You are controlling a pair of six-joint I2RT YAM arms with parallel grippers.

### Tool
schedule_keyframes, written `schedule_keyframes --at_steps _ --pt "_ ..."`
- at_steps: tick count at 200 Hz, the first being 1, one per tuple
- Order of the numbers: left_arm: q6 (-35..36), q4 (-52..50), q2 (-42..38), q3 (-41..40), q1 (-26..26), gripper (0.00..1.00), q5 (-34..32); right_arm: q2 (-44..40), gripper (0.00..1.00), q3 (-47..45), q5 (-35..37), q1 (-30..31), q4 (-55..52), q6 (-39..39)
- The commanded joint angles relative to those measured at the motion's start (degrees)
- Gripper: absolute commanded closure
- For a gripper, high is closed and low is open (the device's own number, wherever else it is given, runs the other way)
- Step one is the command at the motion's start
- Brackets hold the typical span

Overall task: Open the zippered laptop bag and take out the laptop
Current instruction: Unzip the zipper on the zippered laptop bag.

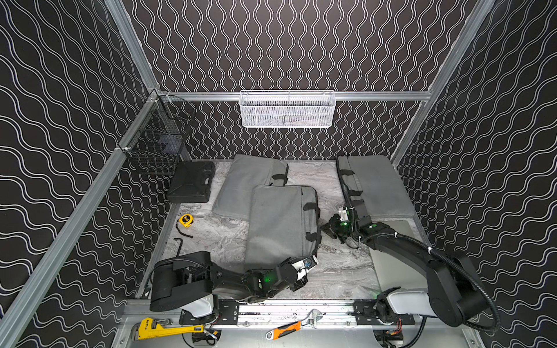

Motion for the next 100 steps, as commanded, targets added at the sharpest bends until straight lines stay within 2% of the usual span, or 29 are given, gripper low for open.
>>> schedule_keyframes --at_steps 1,15,40,52,79,100 --pt "-0.76 -1.15 -0.96 -0.13 -0.37 1.0 1.76 0.78 1.0 1.4 0.55 -0.33 6.61 -2.13" --pt "-1.55 -1.68 -1.5 0.05 -0.41 0.87 0.92 0.9 1.0 0.7 -1.03 -0.16 8.29 -1.24" --pt "-3.29 -3.04 -2.13 1.29 -0.38 0.56 -0.46 0.08 1.0 -2.35 -2.52 0.65 12.05 1.54" --pt "-4.43 -5.34 -2.34 2.95 -0.42 0.46 -1.23 -0.47 1.0 -3.3 -2.48 1.41 12.61 2.31" --pt "-6.78 -10.68 -2.27 7.62 -0.3 0.33 -3.81 -1.41 1.0 -4.86 -2.15 3.18 13.7 3.59" --pt "-9.39 -16.25 -0.55 12.15 0.43 0.31 -5.58 -2.36 1.0 -5.66 -1.78 4.99 14.16 4.37"
